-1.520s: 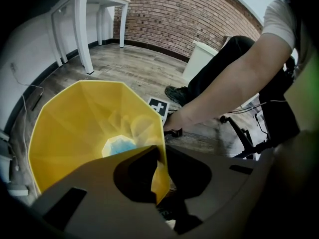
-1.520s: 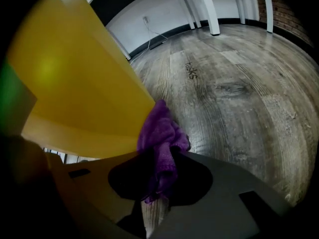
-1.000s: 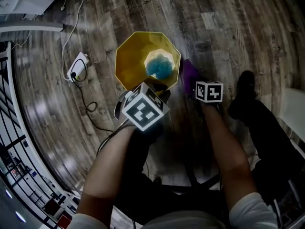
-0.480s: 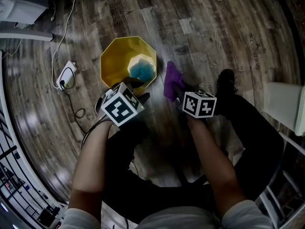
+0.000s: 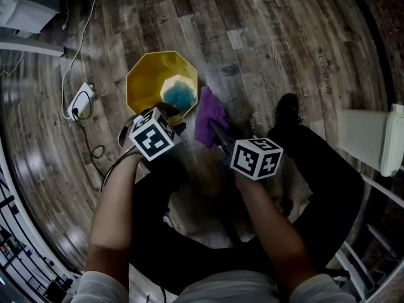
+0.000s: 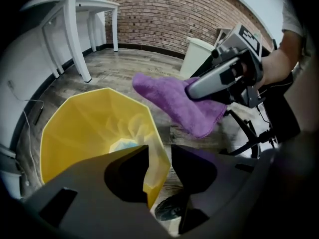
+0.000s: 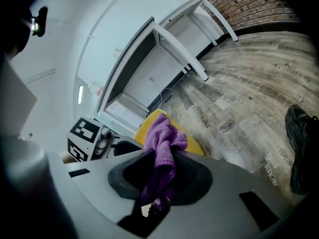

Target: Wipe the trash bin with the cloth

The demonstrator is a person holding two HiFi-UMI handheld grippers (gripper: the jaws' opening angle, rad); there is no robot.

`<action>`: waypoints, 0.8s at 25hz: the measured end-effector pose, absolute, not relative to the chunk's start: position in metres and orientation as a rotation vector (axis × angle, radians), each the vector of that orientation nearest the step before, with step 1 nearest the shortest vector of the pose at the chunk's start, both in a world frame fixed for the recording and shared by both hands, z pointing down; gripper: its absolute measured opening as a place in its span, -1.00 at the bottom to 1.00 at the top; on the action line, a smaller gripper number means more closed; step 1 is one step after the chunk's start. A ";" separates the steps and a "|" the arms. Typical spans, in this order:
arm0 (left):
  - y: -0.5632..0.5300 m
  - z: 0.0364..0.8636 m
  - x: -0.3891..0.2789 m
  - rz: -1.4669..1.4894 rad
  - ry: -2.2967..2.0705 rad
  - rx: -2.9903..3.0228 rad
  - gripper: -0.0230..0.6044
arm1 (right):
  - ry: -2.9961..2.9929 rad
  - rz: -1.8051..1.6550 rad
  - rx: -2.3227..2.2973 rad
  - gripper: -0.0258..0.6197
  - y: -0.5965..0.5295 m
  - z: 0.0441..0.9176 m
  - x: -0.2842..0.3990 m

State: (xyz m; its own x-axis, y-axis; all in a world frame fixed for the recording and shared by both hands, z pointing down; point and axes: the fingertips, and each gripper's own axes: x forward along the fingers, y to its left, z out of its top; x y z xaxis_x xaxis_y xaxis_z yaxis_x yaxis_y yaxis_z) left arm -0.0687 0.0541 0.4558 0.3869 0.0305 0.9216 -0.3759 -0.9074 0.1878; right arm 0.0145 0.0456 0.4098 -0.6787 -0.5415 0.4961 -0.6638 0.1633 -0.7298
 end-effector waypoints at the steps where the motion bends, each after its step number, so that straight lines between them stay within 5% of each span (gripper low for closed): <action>1: 0.054 0.457 -0.071 1.548 -0.302 2.279 -0.48 | -2.314 1.555 1.193 -0.64 0.044 0.407 0.013; 20: 0.057 0.467 -0.062 1.578 -0.245 2.281 -0.68 | -2.257 1.528 1.234 -0.64 0.030 0.455 -0.002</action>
